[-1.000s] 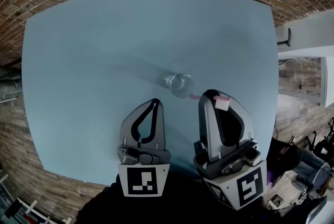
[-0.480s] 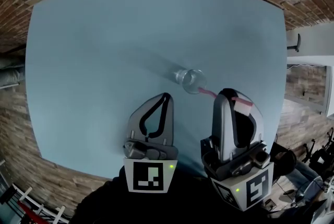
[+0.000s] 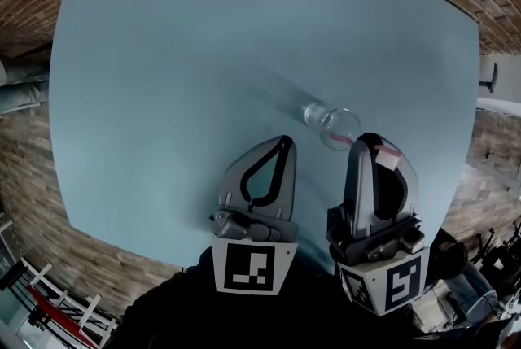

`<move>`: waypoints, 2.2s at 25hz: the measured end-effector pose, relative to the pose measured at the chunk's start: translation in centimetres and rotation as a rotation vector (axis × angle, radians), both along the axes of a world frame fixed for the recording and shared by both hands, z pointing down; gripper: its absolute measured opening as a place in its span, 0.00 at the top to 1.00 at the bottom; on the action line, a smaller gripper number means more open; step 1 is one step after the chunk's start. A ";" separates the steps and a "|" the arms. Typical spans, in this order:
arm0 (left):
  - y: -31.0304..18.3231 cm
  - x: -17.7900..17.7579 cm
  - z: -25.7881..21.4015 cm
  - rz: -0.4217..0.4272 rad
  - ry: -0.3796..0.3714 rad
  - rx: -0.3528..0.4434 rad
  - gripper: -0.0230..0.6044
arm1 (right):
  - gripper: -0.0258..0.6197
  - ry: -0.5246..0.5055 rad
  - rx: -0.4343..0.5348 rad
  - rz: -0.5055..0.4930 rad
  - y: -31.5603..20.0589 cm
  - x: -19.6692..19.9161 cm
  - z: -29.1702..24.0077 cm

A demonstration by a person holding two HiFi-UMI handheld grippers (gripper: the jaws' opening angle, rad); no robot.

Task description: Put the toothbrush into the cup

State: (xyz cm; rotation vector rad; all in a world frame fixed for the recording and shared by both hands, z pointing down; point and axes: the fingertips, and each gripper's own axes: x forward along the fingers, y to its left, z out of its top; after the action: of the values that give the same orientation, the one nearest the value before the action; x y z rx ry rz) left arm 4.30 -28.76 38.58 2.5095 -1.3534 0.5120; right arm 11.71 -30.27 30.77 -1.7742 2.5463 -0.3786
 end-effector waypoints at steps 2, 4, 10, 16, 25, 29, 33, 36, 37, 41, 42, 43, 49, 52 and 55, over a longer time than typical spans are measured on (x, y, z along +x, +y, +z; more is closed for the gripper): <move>-0.1 0.0 0.5 -0.004 0.000 -0.012 0.95 | 0.93 0.007 -0.030 -0.003 0.0 -0.1 1.2; -0.2 0.0 0.9 -0.001 -0.007 -0.021 0.95 | 0.93 0.004 -0.062 -0.004 -0.1 -0.1 2.3; -0.3 0.2 1.4 -0.009 0.006 -0.043 0.95 | 0.93 0.005 -0.095 0.009 -0.2 0.3 3.4; -0.2 0.4 1.4 -0.013 0.010 -0.051 0.95 | 0.92 0.003 -0.106 -0.002 -0.1 0.2 3.5; 0.0 0.4 1.4 -0.001 0.007 -0.049 0.95 | 0.84 0.003 -0.128 -0.038 0.0 -0.6 3.9; 0.1 0.5 1.2 -0.005 0.015 -0.046 0.95 | 0.78 0.010 -0.140 -0.045 0.1 -0.6 4.1; 0.1 0.6 1.2 -0.006 0.019 -0.048 0.95 | 0.78 0.019 -0.150 -0.039 0.2 -0.5 4.3; 0.2 0.7 1.0 -0.010 0.025 -0.048 0.95 | 0.77 0.025 -0.158 -0.042 0.4 -0.6 4.5; 0.3 0.7 1.0 -0.005 0.022 -0.046 0.95 | 0.76 0.025 -0.160 -0.044 0.5 -0.6 4.5; 0.6 0.8 0.7 0.006 0.017 -0.048 0.95 | 0.75 0.033 -0.162 -0.046 1.0 -0.7 4.6; 0.7 0.8 0.6 0.002 0.020 -0.049 0.95 | 0.75 0.037 -0.164 -0.047 1.2 -0.7 4.7; 0.8 0.7 0.5 0.000 0.020 -0.048 0.95 | 0.75 0.040 -0.166 -0.046 1.4 -0.8 4.8; 1.5 0.2 -0.5 -0.007 0.014 -0.033 0.95 | 0.75 0.064 -0.163 -0.031 2.4 -0.8 5.5; 2.0 0.1 -0.7 -0.004 0.002 -0.035 0.95 | 0.75 0.072 -0.176 -0.033 3.0 -0.9 5.9; 2.3 -0.1 -1.2 -0.008 0.001 -0.027 0.95 | 0.75 0.069 -0.169 -0.034 3.4 -1.0 5.5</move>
State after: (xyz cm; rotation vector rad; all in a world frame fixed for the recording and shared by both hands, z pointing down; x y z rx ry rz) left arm 4.19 -26.43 37.40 2.4812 -1.3464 0.5237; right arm 10.69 -26.91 36.25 -1.8302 2.6675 -0.5590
